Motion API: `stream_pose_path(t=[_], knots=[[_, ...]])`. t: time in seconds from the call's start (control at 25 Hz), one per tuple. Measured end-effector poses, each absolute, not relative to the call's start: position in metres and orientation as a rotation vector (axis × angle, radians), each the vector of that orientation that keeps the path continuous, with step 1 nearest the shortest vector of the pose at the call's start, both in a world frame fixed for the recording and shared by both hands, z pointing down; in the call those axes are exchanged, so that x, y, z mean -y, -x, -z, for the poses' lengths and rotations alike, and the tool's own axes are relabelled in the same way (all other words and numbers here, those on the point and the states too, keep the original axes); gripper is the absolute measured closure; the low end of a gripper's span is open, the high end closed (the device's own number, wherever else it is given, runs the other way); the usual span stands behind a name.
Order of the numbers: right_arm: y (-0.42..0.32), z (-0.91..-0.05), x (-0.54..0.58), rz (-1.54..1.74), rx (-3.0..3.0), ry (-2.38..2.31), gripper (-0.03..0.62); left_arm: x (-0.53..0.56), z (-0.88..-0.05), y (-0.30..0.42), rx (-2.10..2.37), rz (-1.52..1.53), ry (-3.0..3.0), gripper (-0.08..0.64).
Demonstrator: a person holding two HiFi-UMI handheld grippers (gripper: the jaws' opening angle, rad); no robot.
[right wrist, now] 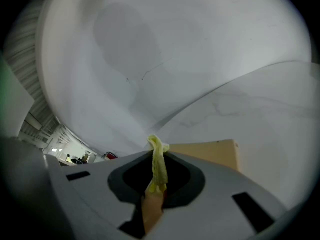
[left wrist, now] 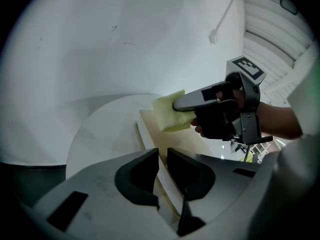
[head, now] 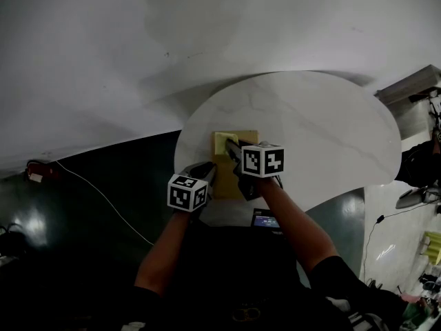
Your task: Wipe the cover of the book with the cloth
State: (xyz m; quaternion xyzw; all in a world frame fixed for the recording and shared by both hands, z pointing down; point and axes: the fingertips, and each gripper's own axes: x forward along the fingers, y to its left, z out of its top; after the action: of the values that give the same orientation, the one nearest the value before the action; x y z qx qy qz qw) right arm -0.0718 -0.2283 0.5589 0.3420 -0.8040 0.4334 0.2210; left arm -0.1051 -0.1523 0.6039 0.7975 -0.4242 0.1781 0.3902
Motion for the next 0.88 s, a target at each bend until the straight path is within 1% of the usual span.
stream_pose_path(t=[0.28,0.56,0.88], knots=[[0.09,-0.574,0.207,-1.199,2.187,-0.864,0.505,0.152,-0.603,0.105,1.079,-0.449,-2.026,0.505],[0.081,-0.592,0.207,-1.178,2.128,-0.903,0.505,0.153,-0.604,0.105,1.084,-0.447,-2.022,0.505],[0.073,-0.592,0.209,-1.161,2.122,-0.915,0.505,0.152,-0.603,0.105,1.085,-0.452,-2.022,0.504]])
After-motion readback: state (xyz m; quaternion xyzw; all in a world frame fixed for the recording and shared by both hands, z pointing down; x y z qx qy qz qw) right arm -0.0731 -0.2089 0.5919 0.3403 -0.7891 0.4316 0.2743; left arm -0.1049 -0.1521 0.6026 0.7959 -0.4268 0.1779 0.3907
